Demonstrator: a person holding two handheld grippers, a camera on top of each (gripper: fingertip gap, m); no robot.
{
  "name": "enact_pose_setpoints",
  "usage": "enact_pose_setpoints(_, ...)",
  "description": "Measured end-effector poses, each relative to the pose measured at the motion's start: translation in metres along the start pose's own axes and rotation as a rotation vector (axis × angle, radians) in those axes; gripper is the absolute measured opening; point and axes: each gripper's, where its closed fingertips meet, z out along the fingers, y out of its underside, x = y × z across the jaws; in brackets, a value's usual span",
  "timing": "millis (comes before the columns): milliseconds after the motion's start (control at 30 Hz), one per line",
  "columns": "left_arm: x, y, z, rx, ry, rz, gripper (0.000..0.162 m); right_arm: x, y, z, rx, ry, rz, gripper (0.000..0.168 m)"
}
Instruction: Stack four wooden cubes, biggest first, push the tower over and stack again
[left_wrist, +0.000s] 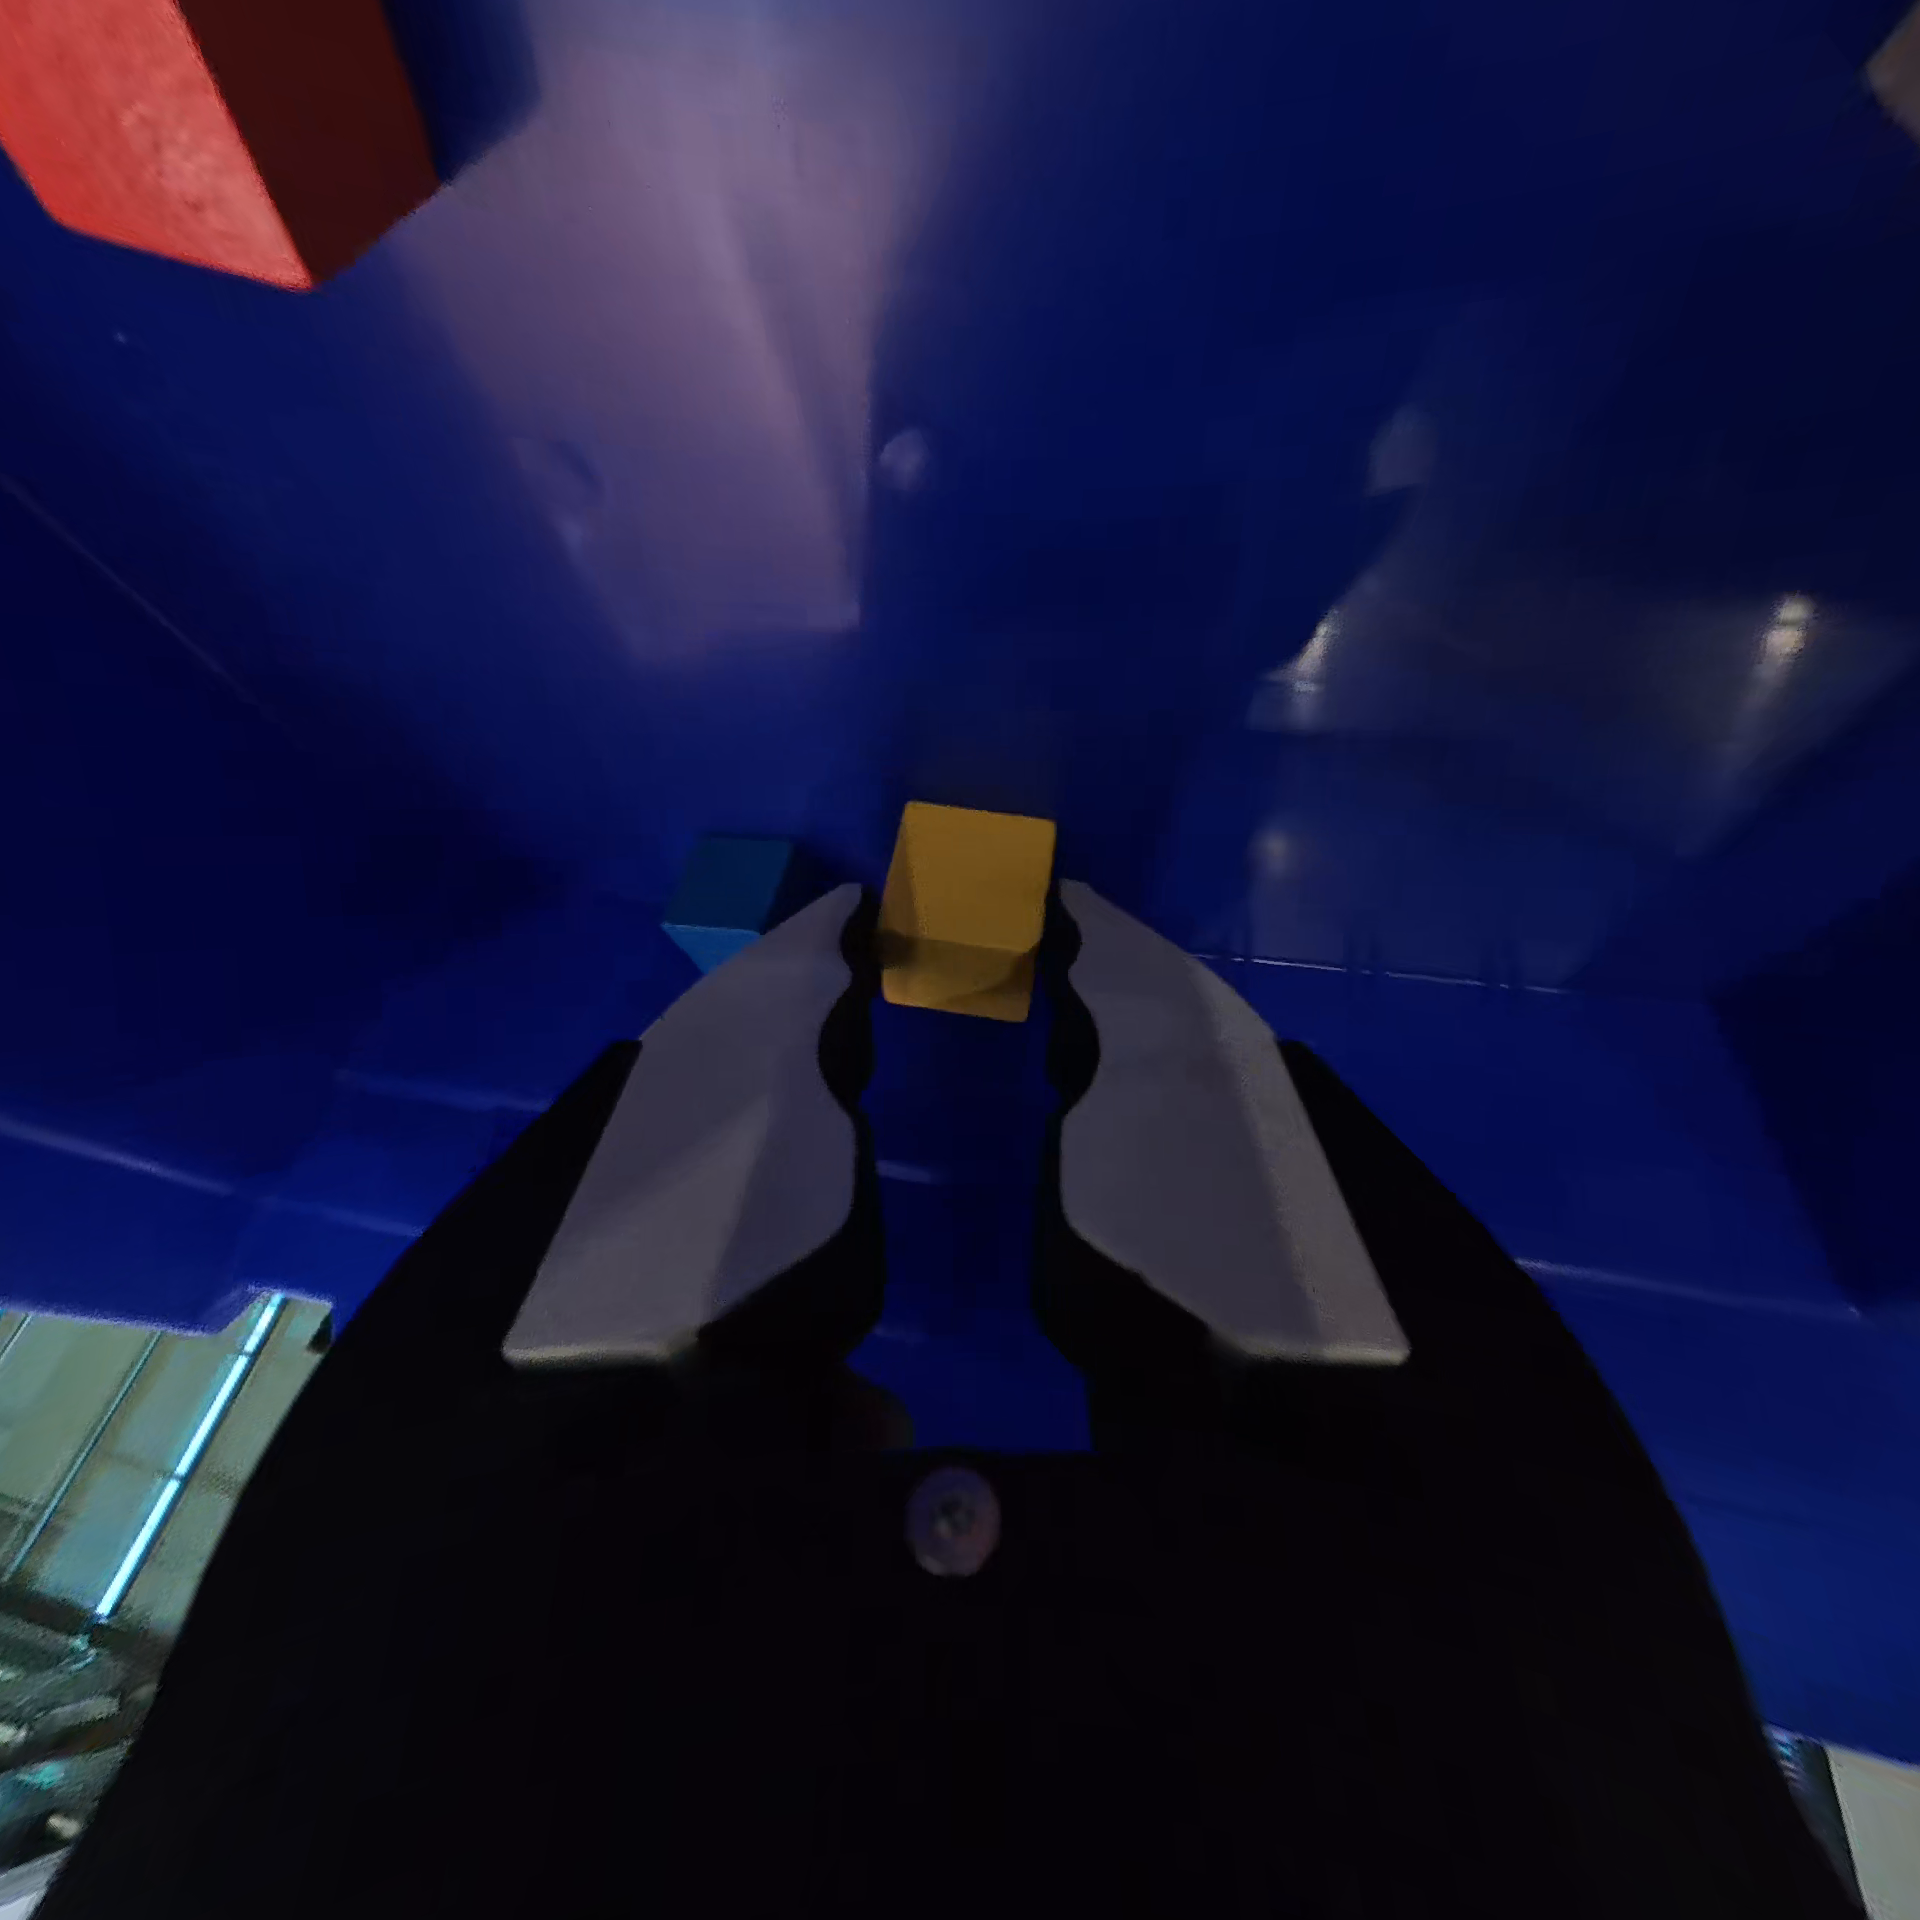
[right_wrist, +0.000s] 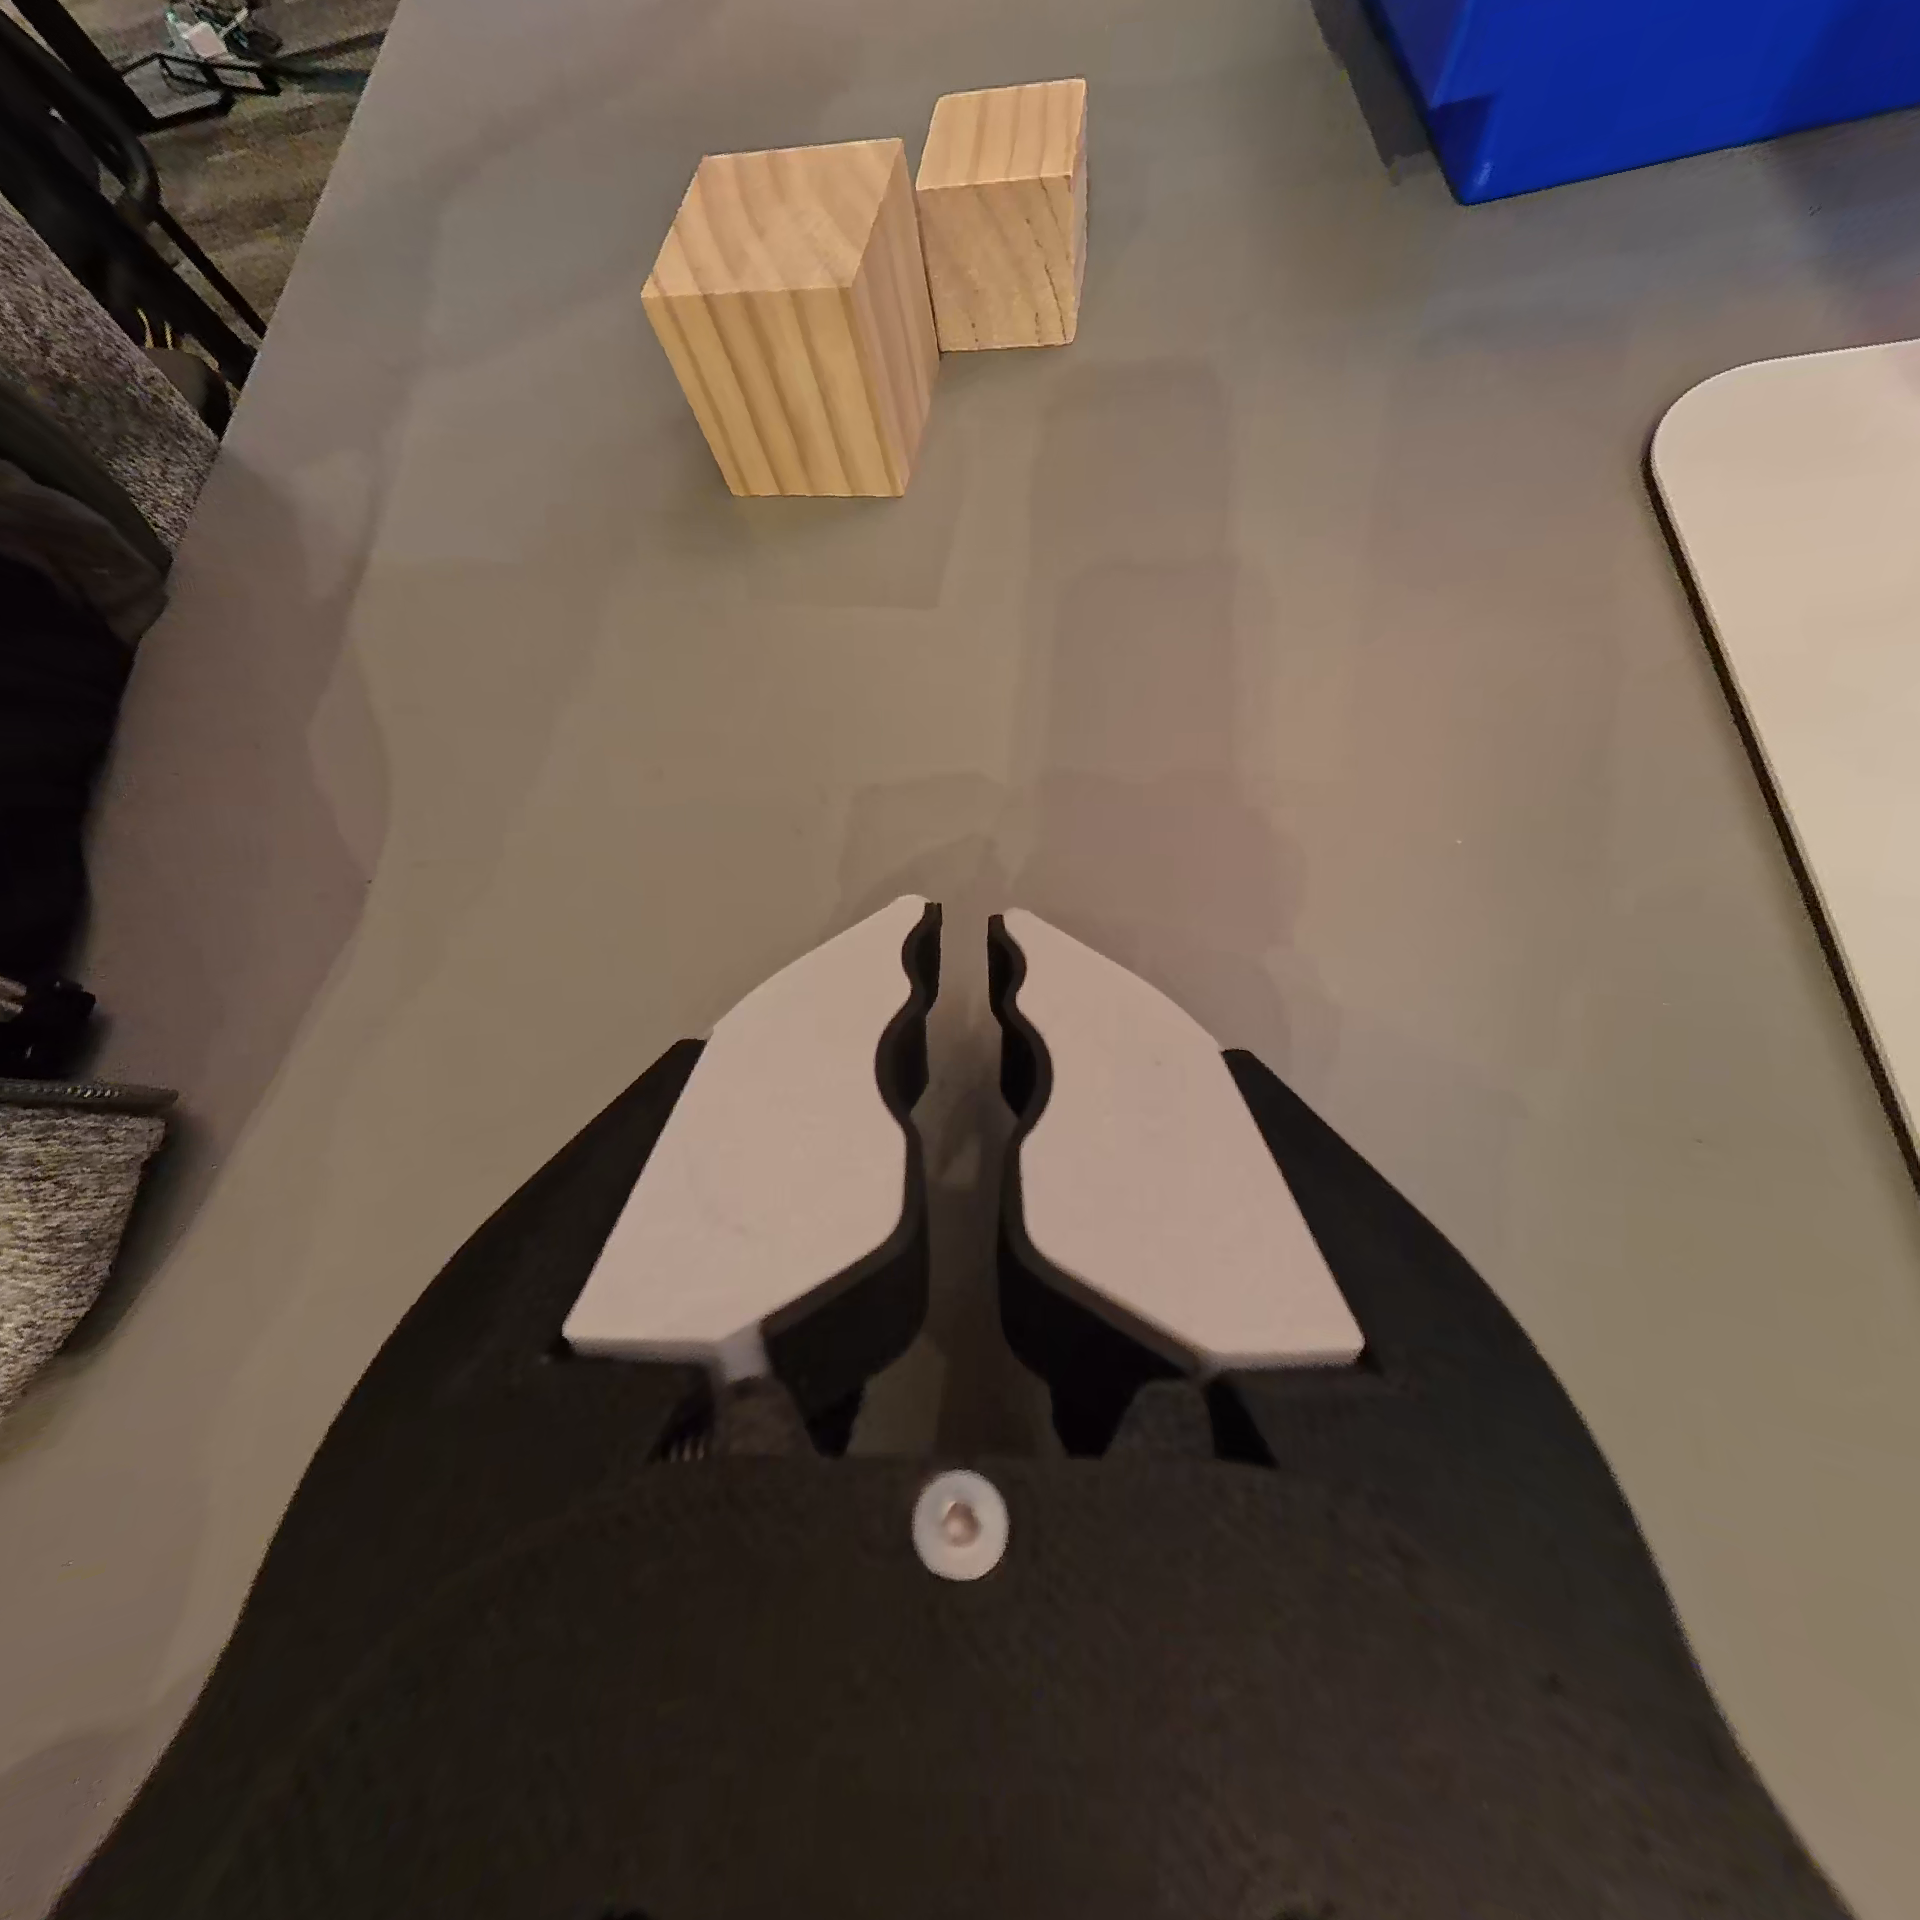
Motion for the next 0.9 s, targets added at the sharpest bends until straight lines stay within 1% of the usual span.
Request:
enact_pose_setpoints(100, 0.003, 0.006, -0.014, -0.007, -0.029, -0.023, 0.03, 0.0, 0.0, 0.0, 0.001, 0.0, 0.001, 0.009)
enact_pose_setpoints(200, 0.02, 0.008, -0.055, 0.092, -0.068, -0.084, 0.029, 0.0, 0.0, 0.0, 0.003, -0.002, 0.001, 0.008)
enact_pose_setpoints(233, 0.031, 0.007, -0.071, 0.142, -0.072, -0.104, 0.029, 0.0, 0.0, 0.0, 0.002, -0.002, 0.001, 0.008)
enact_pose_setpoints(300, 0.066, -0.004, -0.107, 0.287, -0.046, -0.115, 0.029, 0.0, 0.0, 0.0, 0.001, -0.001, 0.0, 0.008)
enact_pose_setpoints(367, 0.108, -0.021, -0.137, 0.397, -0.016, -0.082, 0.029, 0.0, 0.0, 0.0, -0.001, -0.001, 0.0, 0.008)
enact_pose_setpoints(400, 0.132, -0.03, -0.145, 0.42, 0.004, -0.049, 0.029, 0.0, 0.0, 0.0, -0.002, -0.001, 0.0, 0.008)
enact_pose_setpoints(433, 0.155, -0.039, -0.148, 0.425, 0.026, -0.01, 0.029, 0.0, 0.0, 0.0, -0.003, 0.0, -0.002, 0.008)
enact_pose_setpoints(500, 0.193, -0.058, -0.141, 0.415, 0.062, 0.054, 0.029, -0.001, 0.001, 0.001, -0.008, 0.003, -0.007, 0.008)
enact_pose_setpoints(567, 0.216, -0.07, -0.128, 0.381, 0.085, 0.076, 0.029, -0.001, 0.002, 0.001, -0.013, 0.006, -0.011, 0.008)
enact_pose_setpoints(633, 0.234, -0.084, -0.116, 0.398, 0.131, 0.1, 0.029, -0.001, 0.002, 0.001, -0.015, 0.006, -0.013, 0.008)
enact_pose_setpoints(767, 0.248, -0.102, -0.092, 0.385, 0.165, 0.118, 0.029, -0.001, 0.002, 0.001, -0.015, 0.005, -0.011, 0.008)
enact_pose_setpoints(800, 0.248, -0.107, -0.09, 0.392, 0.173, 0.097, 0.029, -0.001, 0.002, 0.001, -0.014, 0.004, -0.011, 0.008)
enact_pose_setpoints(867, 0.243, -0.106, -0.086, 0.384, 0.17, 0.074, 0.037, -0.001, 0.002, 0.001, -0.015, 0.003, -0.012, 0.008)
enact_pose_setpoints(900, 0.24, -0.105, -0.089, 0.407, 0.173, 0.063, 0.04, -0.002, 0.002, 0.001, -0.015, 0.001, -0.012, 0.008)
